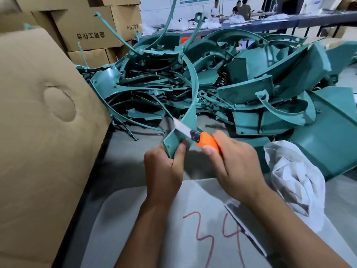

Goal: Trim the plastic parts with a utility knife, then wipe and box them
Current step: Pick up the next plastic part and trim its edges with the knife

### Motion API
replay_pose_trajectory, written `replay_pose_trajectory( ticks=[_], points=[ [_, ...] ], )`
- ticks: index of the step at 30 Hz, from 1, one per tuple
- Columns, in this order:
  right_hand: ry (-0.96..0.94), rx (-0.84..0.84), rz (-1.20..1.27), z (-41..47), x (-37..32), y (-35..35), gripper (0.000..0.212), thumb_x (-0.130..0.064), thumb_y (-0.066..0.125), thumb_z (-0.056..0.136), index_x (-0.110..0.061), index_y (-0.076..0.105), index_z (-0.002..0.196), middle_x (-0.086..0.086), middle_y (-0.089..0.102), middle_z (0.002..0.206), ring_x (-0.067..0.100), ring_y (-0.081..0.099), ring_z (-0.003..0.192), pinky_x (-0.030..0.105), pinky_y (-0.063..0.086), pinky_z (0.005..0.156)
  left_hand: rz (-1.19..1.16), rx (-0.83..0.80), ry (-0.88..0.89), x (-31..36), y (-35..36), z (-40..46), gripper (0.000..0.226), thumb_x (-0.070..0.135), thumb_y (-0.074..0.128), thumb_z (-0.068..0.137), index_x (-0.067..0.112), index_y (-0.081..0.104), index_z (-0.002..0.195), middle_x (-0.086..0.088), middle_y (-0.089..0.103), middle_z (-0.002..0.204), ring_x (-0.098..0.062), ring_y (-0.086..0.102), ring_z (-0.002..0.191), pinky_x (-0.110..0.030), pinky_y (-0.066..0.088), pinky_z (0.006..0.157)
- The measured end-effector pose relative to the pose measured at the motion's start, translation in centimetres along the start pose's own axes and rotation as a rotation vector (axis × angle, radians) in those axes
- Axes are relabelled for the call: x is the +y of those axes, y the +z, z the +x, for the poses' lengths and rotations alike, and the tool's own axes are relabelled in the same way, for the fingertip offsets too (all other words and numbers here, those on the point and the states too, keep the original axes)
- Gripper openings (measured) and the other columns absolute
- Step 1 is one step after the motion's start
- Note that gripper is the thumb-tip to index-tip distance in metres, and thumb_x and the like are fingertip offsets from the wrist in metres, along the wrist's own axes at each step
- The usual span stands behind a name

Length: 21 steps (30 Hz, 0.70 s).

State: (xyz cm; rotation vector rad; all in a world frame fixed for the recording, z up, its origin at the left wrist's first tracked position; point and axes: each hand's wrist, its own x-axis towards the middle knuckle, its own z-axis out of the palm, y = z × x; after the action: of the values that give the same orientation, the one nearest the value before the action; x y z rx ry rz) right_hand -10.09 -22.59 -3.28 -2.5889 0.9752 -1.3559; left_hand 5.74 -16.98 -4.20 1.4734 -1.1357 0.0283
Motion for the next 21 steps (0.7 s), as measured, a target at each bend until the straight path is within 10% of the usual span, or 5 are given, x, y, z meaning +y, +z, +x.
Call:
replay_pose_trajectory(
  ticks=[4,10,21],
  points=[
    [0.191,0.108,-0.064,0.1,0.8,-0.6,0.043,-0.058,0.027,0.108,-0.023,0.041,0.086,-0.011,0.037,0.065,0.021,0.039,0.056,0.035,0.025,0.055,-0.079,0.014,0.024,0.0,0.3,-0.2,0.029,0.035,0.068,0.093,0.009,0.079,0.1,0.027,0.07,0.079,0.007,0.07,0.077,-0.008,0.048,0.06],
    [-0.082,0.033,0.017,-0.1,-0.5,-0.2,0.057,-0.058,0.025,0.109,-0.014,0.053,0.088,-0.011,0.04,0.073,0.015,0.039,0.056,0.03,0.03,0.051,-0.045,-0.055,0.025,-0.1,0.6,-0.4,0.037,0.027,0.065,0.088,0.031,0.048,0.055,0.022,0.054,0.052,0.002,0.046,0.047,-0.014,0.032,0.048],
    [-0.044,0.036,-0.048,-0.1,0.2,-0.1,0.055,-0.062,0.029,0.107,-0.016,0.055,0.088,-0.01,0.044,0.07,0.016,0.044,0.055,0.041,0.043,0.049,-0.357,-0.217,-0.101,0.2,0.9,-1.0,0.007,0.028,0.069,0.087,0.022,0.07,0.084,0.007,0.07,0.068,-0.006,0.062,0.063,-0.024,0.051,0.053]
  ],
)
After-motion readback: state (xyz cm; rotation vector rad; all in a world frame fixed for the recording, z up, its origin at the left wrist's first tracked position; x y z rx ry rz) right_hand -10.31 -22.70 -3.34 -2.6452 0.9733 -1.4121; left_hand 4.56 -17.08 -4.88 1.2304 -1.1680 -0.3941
